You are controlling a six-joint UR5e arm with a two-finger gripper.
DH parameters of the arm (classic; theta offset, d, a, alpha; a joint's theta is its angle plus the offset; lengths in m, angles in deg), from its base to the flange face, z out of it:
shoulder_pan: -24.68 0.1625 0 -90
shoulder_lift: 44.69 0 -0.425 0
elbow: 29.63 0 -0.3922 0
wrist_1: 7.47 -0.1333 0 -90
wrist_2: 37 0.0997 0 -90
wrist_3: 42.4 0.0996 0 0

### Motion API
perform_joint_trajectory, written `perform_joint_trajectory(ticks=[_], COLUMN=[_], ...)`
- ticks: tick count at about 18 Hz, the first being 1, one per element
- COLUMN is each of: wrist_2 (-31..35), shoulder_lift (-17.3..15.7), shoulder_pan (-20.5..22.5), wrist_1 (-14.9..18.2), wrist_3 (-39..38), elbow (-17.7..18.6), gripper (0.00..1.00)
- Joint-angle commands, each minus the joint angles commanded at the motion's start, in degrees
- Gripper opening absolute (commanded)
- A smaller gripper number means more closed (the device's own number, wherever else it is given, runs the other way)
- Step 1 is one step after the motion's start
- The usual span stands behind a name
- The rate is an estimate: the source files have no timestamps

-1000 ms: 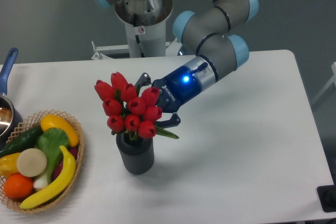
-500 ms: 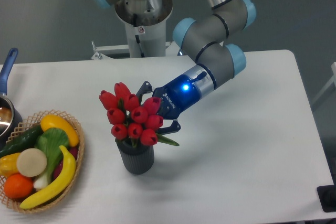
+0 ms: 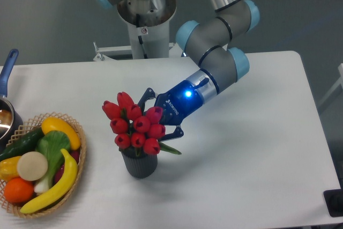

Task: Insert the flowers into the vase
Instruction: 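Open the gripper to release the tulip bouquet in the vase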

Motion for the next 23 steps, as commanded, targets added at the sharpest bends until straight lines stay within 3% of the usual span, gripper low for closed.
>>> perform_joint_trajectory(ticks=[4,8,18,23], wrist_2=[0.00,0.00,0.00,4.04], shoulder_lift=[0.18,0.18,0.09,-0.17], shoulder_pan=[0.00,0.00,0.09,0.26], wrist_1=[0.00,-0.09,-0.26,-0.35], wrist_3=[0.00,0.52,0.97,1.05], elbow=[0.09,0.09,0.18,0.09], gripper=[0.45,0.69,0.83,0.98])
